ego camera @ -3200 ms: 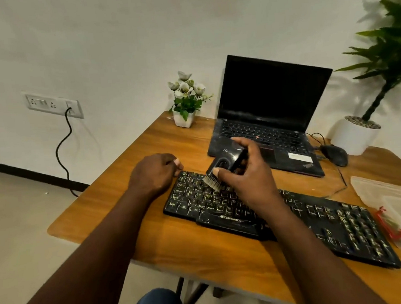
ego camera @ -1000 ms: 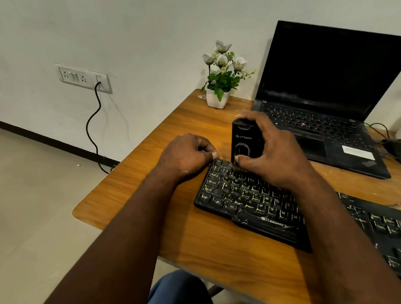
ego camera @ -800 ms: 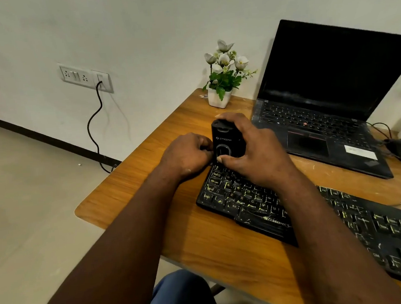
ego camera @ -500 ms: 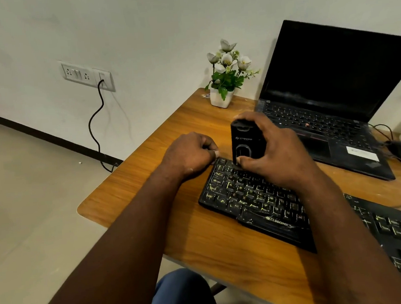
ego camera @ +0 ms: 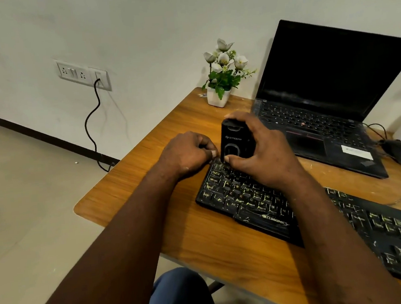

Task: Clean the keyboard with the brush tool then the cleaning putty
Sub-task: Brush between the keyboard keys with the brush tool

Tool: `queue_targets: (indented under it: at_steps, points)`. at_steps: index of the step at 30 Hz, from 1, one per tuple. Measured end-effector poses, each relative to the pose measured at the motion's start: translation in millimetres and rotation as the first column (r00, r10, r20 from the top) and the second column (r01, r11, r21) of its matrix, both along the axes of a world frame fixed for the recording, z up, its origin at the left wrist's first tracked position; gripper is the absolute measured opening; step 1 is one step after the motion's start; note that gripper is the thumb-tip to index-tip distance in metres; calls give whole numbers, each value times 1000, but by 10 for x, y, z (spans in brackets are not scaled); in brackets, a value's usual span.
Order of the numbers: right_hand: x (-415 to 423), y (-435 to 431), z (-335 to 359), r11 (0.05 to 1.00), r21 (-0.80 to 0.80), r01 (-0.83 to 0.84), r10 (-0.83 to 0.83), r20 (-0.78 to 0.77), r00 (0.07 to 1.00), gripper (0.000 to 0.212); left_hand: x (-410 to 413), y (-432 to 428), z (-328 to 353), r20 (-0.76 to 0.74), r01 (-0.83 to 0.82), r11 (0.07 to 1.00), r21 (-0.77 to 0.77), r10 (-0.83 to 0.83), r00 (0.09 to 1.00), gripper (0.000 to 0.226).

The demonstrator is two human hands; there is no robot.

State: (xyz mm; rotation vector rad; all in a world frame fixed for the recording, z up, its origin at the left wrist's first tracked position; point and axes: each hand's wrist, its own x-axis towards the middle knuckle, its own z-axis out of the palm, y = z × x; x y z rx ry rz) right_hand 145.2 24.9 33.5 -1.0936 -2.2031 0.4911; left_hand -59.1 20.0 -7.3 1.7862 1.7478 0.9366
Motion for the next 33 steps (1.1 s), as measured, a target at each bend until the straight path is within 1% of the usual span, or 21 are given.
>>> queue_targets:
  at_steps: [3,6,7,11,13,15,20,21,23,25,26,28,30,33]
  points:
    - [175,38,58,998,-60,25,-25,6,1000,85,1,11,-20,18,-2,1000,-4,2,1000,12]
    - [151,56,34,997,-73,34,-34,-2,999,84,4,10,-20,39,-4,1000,-8,5,999,11]
    - [104,56,12,998,-57,33,-33,2,999,84,8,3,-15,52,-7,1000,-5,8,999,12]
    - [-110,39,-35,999,26,43,-42,-18,999,83,12,-21,3,184,-30,999,-18,32,982,18]
    - [-178,46,-56,996,75,57,-57,-6,998,83,10,-20,10,207,-36,999,-21,39,978,19]
    - [-222,53,-72,995,85,58,-60,15,998,82,7,-18,12,225,-30,999,-24,34,974,21]
    - [-254,21,-76,996,78,-30,25,66,998,84,-10,-25,20,238,-51,998,-25,55,970,37]
    - [-252,30,-80,996,85,-16,10,67,998,84,-10,-28,19,247,-46,998,-32,53,968,35]
    - [-226,70,-78,990,118,80,-88,62,994,84,-2,-27,13,263,-33,998,-44,44,964,25]
    - [-161,106,-72,981,108,160,-163,25,986,83,8,-19,2,203,-26,999,-27,31,979,14]
    - [-124,114,-74,985,72,156,-155,-19,988,83,10,-13,-3,142,-20,1000,-8,21,990,9]
    - [-75,93,-70,995,0,104,-103,-77,992,82,4,-3,-17,31,-3,1000,11,2,1000,11]
    - [-42,74,-81,994,0,106,-106,-49,993,82,-1,-3,-29,-19,14,1000,2,-14,1000,12]
    - [14,102,-78,977,44,209,-209,-1,978,86,3,-6,-43,-50,19,1000,1,-19,999,16]
